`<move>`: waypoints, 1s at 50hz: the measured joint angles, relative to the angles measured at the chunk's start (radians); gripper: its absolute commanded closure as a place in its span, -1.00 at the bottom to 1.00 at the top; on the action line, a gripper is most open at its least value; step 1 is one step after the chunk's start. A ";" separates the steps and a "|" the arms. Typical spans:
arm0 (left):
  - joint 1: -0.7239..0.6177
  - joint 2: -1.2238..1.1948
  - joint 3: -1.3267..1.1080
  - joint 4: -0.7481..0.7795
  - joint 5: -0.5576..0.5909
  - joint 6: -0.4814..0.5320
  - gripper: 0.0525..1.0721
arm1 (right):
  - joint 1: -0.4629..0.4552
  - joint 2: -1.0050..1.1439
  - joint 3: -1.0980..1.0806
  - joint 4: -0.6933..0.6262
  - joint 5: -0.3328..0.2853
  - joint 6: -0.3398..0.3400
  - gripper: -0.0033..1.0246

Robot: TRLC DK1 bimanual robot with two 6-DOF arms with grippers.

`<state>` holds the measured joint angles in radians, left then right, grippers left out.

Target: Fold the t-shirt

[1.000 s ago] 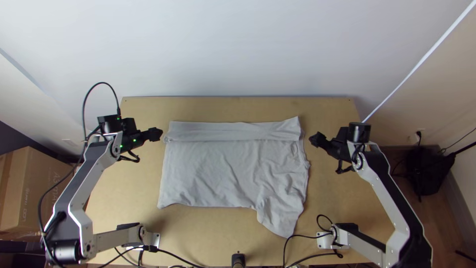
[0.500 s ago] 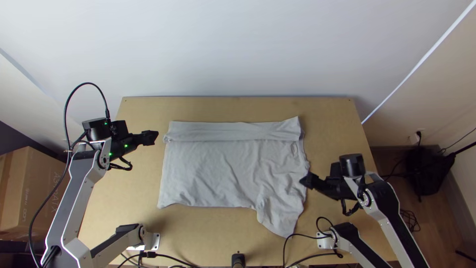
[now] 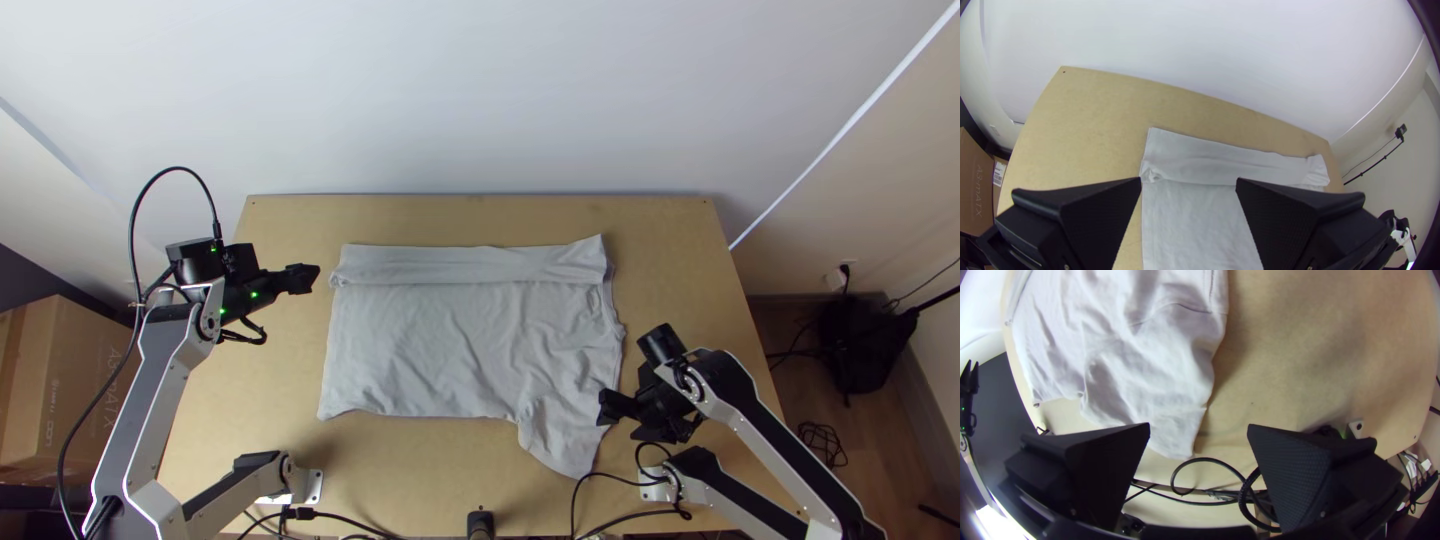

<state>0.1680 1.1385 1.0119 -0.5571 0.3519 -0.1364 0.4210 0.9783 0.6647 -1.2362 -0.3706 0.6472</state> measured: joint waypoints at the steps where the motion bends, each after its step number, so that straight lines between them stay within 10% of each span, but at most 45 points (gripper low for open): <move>1: 0.000 0.000 0.000 0.000 0.000 0.000 -0.79 | 0.003 0.013 -0.002 0.000 -0.002 -0.004 -0.68; 6: 0.000 0.000 0.000 -0.002 0.000 0.000 -0.79 | 0.027 0.066 -0.004 0.002 -0.014 -0.020 -0.67; 13: 0.000 0.000 0.000 -0.002 0.000 0.000 -0.79 | 0.080 0.136 -0.004 0.021 -0.024 -0.032 -0.10; 39: 0.002 0.000 0.014 -0.003 0.000 0.003 -0.79 | 0.166 0.332 -0.004 0.152 -0.031 -0.072 -0.06; 50: 0.002 0.000 0.020 -0.028 0.005 0.043 -0.79 | 0.196 0.370 -0.004 0.174 -0.031 -0.093 0.95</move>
<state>0.1699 1.1385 1.0317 -0.5850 0.3569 -0.0937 0.6170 1.3479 0.6609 -1.0622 -0.4011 0.5541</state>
